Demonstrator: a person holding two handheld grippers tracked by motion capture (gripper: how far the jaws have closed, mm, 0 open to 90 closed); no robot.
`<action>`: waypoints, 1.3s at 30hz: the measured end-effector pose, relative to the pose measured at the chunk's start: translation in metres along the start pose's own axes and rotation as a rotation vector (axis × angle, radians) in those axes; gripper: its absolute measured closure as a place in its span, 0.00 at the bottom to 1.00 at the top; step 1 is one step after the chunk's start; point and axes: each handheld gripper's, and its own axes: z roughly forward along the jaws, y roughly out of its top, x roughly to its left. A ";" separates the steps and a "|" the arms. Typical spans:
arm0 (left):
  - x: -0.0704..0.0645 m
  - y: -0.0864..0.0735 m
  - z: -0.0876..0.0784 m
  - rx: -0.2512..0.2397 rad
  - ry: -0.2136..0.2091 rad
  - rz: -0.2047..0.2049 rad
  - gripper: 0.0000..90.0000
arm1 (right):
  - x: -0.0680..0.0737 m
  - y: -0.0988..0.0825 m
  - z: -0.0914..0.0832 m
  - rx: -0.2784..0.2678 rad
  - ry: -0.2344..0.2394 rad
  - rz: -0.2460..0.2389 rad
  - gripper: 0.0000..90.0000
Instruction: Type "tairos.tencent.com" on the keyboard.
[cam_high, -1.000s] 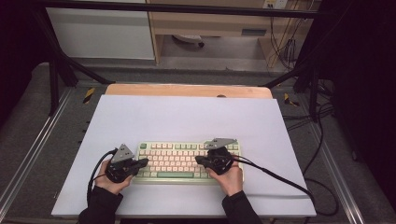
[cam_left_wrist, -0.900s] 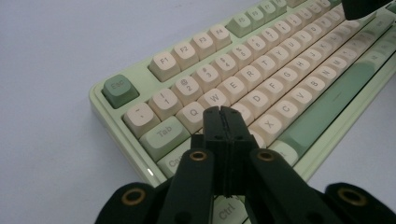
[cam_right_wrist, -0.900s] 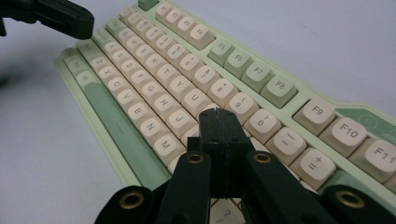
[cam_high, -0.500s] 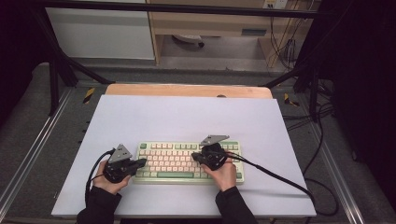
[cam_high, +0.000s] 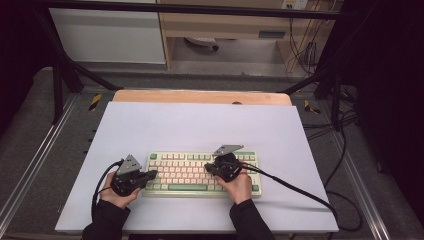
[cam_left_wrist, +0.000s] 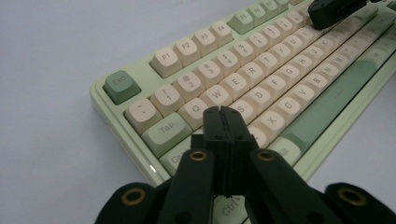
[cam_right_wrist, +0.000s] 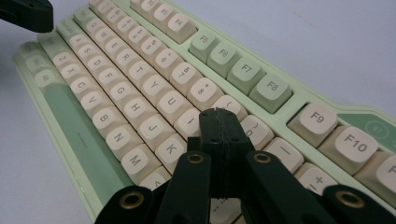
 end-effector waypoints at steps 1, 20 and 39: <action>0.000 0.000 0.000 -0.001 0.000 0.000 1.00 | 0.000 -0.001 0.001 0.005 -0.007 -0.005 1.00; -0.001 0.001 -0.002 -0.007 -0.008 -0.001 1.00 | 0.003 0.003 -0.027 -0.022 0.026 -0.021 1.00; -0.006 0.014 0.006 0.000 -0.018 0.000 1.00 | -0.005 -0.020 -0.053 -0.022 0.041 -0.009 1.00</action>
